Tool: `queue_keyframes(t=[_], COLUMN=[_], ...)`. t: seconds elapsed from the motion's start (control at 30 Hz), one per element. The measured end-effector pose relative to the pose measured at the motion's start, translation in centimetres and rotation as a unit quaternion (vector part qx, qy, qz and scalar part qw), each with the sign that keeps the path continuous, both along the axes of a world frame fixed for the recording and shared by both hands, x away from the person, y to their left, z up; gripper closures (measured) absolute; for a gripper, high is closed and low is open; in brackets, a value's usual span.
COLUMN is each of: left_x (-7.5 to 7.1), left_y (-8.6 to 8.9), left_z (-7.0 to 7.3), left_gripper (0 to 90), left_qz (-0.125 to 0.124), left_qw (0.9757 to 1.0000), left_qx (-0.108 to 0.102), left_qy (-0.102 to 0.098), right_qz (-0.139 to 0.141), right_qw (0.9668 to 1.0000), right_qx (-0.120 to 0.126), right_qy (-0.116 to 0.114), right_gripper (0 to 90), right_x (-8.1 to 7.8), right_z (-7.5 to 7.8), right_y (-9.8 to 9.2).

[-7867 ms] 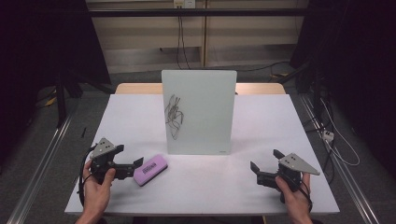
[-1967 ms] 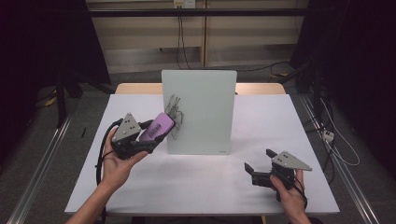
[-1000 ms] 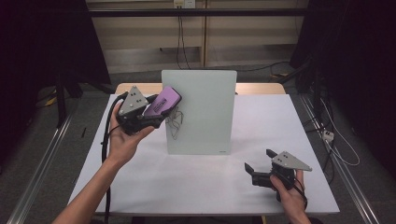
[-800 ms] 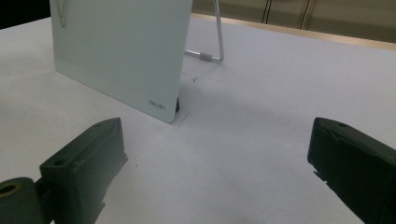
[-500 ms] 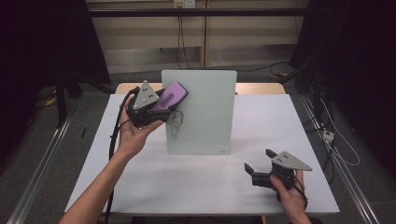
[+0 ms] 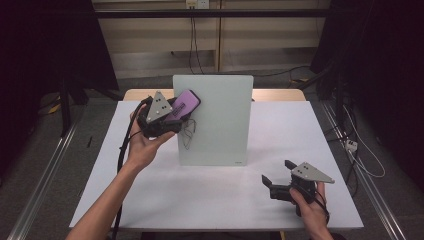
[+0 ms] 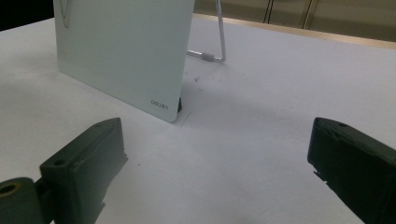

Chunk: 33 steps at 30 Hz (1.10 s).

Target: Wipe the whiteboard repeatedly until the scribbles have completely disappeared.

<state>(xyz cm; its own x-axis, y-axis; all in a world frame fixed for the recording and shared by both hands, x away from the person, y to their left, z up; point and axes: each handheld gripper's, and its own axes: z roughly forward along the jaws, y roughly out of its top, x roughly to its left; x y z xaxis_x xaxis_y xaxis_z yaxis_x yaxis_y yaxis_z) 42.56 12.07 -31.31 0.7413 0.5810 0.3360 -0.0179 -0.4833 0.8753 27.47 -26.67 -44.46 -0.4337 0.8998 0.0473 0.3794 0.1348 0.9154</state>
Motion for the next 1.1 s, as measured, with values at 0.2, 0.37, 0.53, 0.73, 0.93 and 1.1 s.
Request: queue_keyframes(t=[0.2,0.37,0.53,0.73,0.93,1.1], left_x=[0.0,-0.2,-0.3,-0.6,-0.7,-1.0], left_y=[-0.1,-0.1,-0.1,-0.1,-0.2,-0.4], left_z=[-0.1,-0.5,-1.1,-1.8,-2.1,-2.6], left_gripper=[41.3,41.3,41.3,41.3,41.3,41.3], left_qz=[0.001,0.002,0.001,0.001,0.003,0.007], left_qw=[1.0000,0.9999,1.0000,1.0000,0.9999,0.9998], left_qx=[0.007,0.009,0.004,-0.004,-0.005,-0.006], left_qy=[-0.005,-0.006,-0.002,0.006,0.011,0.020], right_qz=[0.001,0.002,0.003,0.003,0.005,0.006], right_qw=[1.0000,1.0000,1.0000,1.0000,1.0000,1.0000], right_qx=[0.000,-0.002,-0.002,-0.002,-0.001,0.000], right_qy=[0.000,-0.001,0.000,-0.001,-0.001,-0.001], right_gripper=[3.8,3.8,3.8,3.8,3.8,3.8], right_x=[0.0,0.0,0.0,0.0,0.1,0.0], right_z=[0.0,0.0,0.0,0.0,0.0,0.0], right_y=[0.0,0.0,0.1,0.1,0.1,0.1])
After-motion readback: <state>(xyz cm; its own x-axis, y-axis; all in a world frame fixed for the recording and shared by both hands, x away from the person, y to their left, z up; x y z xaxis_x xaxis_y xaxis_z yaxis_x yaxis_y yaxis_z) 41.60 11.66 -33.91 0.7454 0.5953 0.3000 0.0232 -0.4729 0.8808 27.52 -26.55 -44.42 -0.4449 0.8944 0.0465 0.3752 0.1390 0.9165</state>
